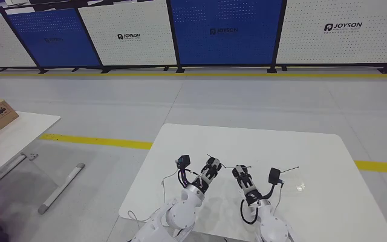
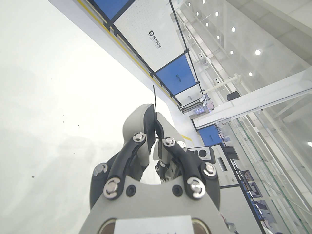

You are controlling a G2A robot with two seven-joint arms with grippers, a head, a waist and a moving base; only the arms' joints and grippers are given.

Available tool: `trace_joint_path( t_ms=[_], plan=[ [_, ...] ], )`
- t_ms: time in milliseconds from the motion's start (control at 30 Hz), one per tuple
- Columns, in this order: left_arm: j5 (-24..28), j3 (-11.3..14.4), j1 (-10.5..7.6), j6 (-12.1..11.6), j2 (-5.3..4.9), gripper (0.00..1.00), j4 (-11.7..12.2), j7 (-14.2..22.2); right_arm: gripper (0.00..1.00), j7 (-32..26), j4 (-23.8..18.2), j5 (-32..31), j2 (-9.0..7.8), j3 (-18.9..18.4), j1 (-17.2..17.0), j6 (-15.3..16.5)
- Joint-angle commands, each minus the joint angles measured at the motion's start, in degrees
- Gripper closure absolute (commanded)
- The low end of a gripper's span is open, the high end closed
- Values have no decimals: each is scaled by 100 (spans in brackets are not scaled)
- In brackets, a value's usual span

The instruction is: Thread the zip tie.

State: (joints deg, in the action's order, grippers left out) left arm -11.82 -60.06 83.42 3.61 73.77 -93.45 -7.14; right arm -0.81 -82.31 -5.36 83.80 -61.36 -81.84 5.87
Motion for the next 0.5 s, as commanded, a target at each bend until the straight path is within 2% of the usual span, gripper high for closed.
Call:
trace_joint_path(
  t_ms=[0, 467],
  plan=[
    [0, 0, 0, 0, 0, 100, 0, 0, 100, -4, 5, 3, 3, 3, 6, -11],
    [0, 0, 0, 0, 0, 100, 0, 0, 100, 42, -12, -4, 10, -8, -50, 57]
  ],
)
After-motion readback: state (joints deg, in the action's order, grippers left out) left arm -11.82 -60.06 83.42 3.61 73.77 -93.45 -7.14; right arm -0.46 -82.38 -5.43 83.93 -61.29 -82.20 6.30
